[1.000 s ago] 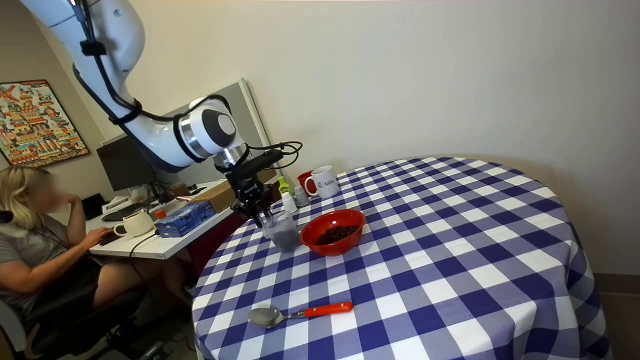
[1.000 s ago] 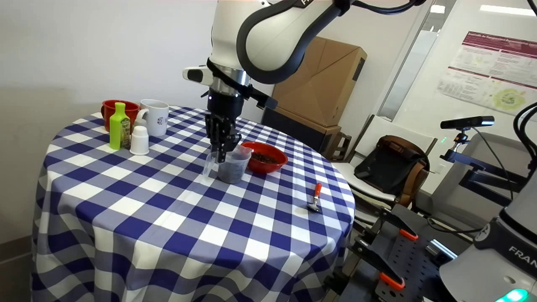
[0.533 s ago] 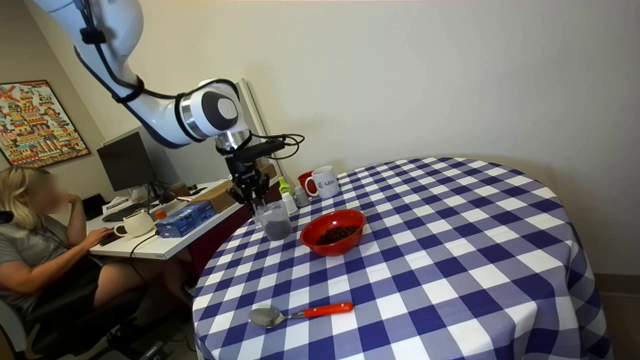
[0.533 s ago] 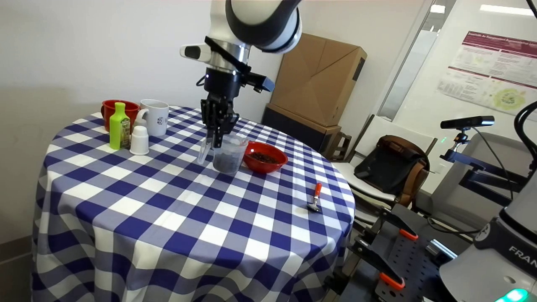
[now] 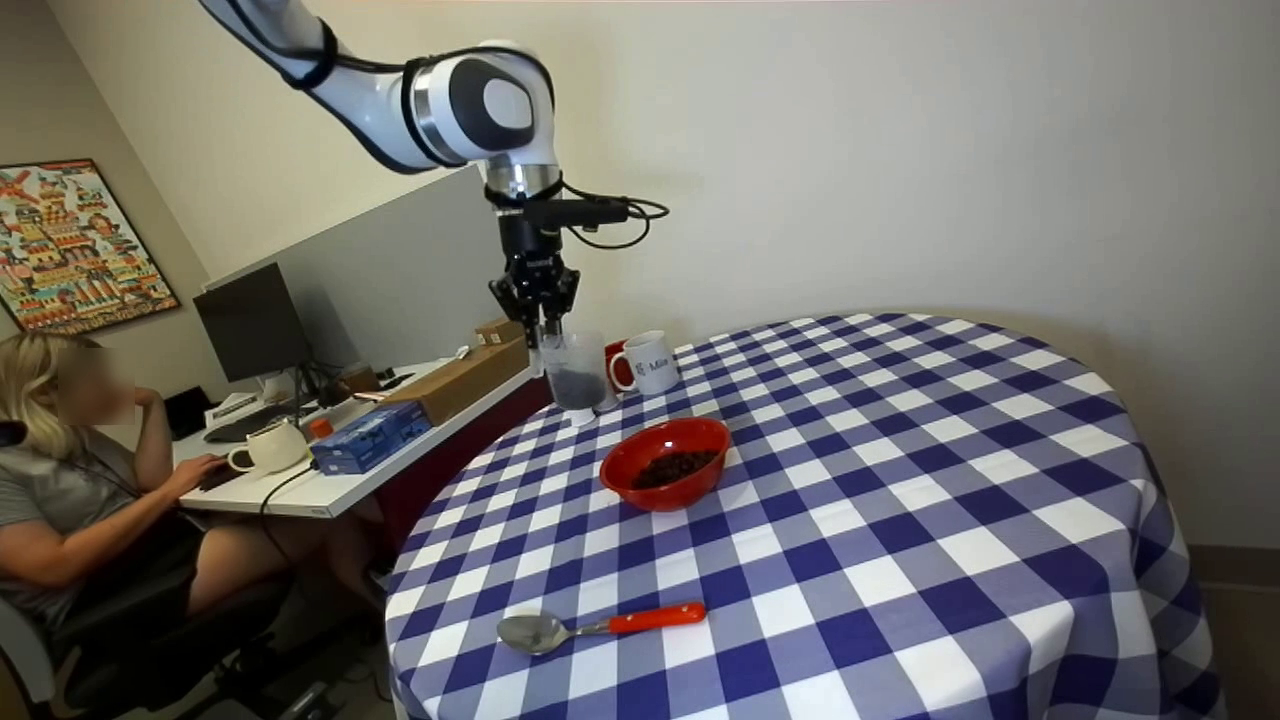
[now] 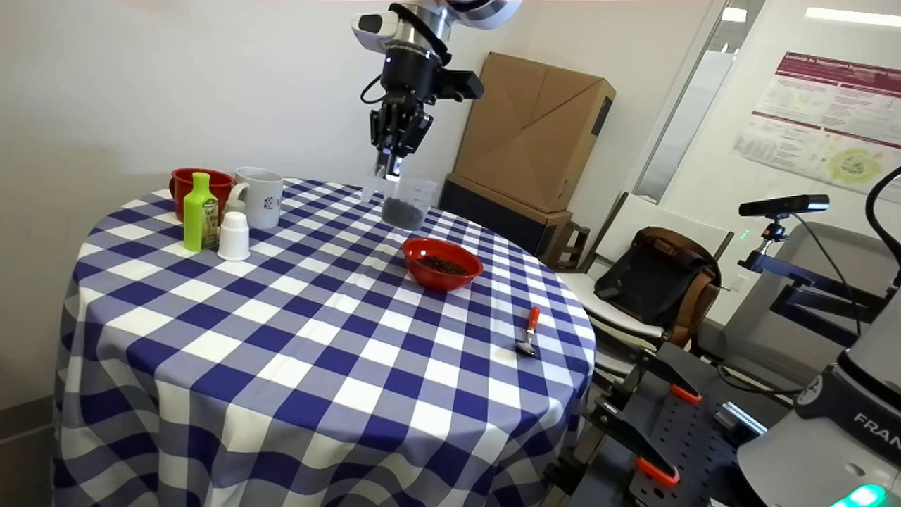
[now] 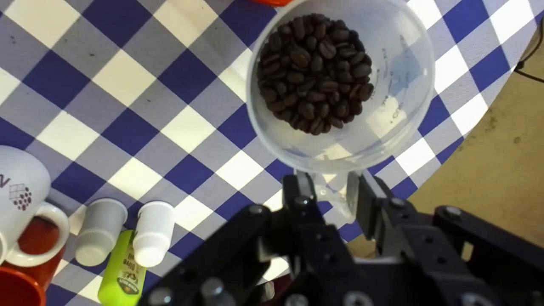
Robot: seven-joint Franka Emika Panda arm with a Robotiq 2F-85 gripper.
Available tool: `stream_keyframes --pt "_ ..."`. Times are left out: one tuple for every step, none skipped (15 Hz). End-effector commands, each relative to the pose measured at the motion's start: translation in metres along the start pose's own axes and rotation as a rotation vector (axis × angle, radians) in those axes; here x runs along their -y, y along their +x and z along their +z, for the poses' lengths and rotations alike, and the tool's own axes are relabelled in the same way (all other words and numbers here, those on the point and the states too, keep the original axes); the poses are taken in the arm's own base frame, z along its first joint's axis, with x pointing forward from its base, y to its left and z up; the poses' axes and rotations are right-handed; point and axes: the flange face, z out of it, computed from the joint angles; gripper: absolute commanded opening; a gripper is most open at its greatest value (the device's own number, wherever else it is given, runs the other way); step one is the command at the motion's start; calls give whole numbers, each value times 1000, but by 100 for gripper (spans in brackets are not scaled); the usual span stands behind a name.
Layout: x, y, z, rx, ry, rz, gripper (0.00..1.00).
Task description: Pour the contents in the clear jug into the red bowl
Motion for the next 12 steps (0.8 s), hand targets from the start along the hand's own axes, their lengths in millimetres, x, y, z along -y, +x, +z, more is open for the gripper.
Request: stream_keyframes --pt "-15 -27 -16 -109 95 -32 7" --pt "-16 -34 -17 -163 130 -38 7" --pt "-18 -40 -18 -203 159 -39 7" --pt "-19 -46 -18 -252 188 -38 7" --pt "-21 -52 -18 -290 211 -31 7" --pt "-22 -58 -17 -329 233 -23 7" --pt "-24 -65 -17 -361 246 -15 7" --pt "-26 -74 -18 -395 256 -18 7" --pt "-28 -81 -17 -420 264 -12 7" --pt "-30 -90 -17 -444 268 -5 7" --pt "-31 -100 -17 -467 272 4 7" --pt "-32 -111 -17 -489 275 12 7"
